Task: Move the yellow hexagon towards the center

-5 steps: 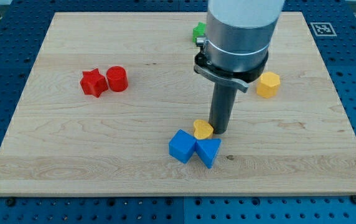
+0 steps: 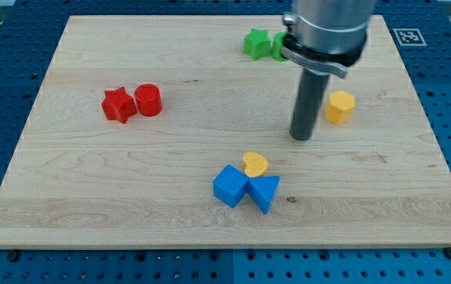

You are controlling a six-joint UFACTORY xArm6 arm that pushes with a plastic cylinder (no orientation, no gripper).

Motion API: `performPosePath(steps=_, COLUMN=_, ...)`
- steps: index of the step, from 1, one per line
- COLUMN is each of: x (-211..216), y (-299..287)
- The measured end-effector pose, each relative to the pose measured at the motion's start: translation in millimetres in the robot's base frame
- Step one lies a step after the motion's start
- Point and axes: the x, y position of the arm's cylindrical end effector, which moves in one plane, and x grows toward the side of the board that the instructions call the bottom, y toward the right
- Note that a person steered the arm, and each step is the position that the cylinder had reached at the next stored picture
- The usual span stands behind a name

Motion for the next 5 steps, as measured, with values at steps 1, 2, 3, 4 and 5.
performPosePath(steps=1, x=7.1, y=72.5)
performPosePath(steps=2, x=-46.5, y=130.0)
performPosePath(steps=3, x=-61.3, y=91.5)
performPosePath(steps=4, x=-58.3, y=59.3)
performPosePath(steps=5, x=-58.3, y=29.0)
